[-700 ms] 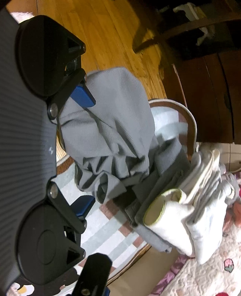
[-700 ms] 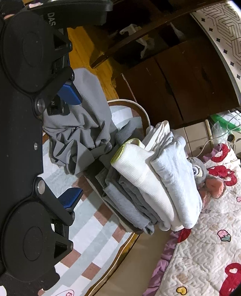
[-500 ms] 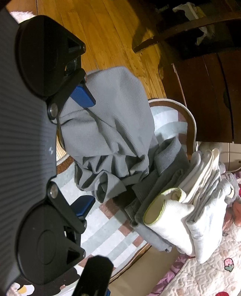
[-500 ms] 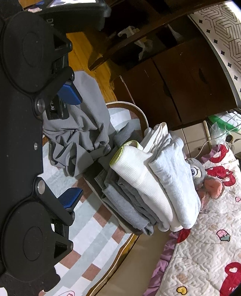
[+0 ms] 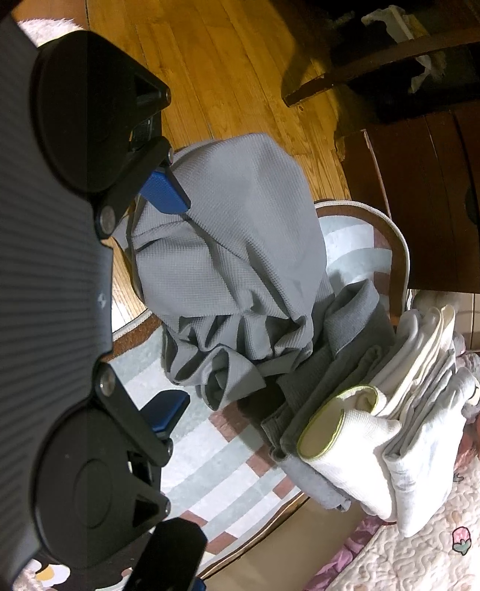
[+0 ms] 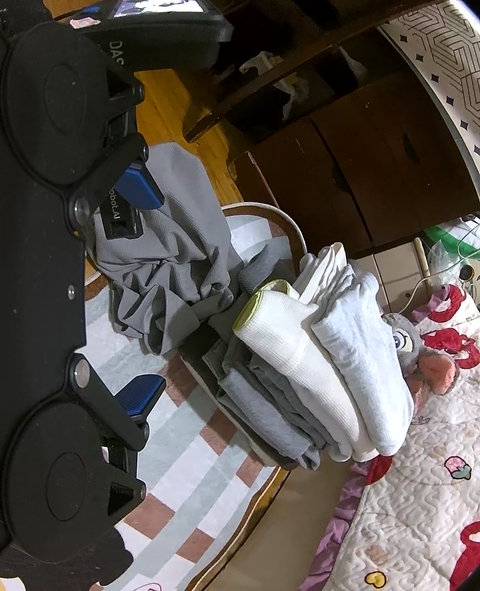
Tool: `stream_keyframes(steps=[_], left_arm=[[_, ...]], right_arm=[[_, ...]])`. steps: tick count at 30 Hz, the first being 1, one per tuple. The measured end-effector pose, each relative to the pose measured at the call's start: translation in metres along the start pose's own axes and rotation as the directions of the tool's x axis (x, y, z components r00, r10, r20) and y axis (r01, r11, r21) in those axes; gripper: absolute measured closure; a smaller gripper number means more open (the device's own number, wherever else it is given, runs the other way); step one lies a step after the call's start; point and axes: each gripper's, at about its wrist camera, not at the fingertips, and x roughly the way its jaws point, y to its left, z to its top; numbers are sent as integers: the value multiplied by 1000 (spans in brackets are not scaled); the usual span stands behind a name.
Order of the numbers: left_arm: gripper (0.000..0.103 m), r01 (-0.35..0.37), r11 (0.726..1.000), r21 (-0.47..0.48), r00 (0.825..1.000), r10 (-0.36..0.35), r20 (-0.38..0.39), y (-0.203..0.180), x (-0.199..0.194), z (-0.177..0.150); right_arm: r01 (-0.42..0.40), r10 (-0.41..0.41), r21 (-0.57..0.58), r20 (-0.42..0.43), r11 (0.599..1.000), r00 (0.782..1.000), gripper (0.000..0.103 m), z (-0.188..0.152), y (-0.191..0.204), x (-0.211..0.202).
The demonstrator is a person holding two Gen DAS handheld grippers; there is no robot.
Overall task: Fold clothes
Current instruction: 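Move both grippers toward the crumpled grey shirt in front of the stack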
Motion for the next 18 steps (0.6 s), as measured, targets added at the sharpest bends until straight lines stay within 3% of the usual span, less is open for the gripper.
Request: stream_keyframes(steps=[18], left_arm=[[0, 6, 1000, -3, 1000, -6, -21, 4, 6, 0]], right_arm=[[-22, 22, 44, -17, 999, 1000, 5, -2, -7, 1]])
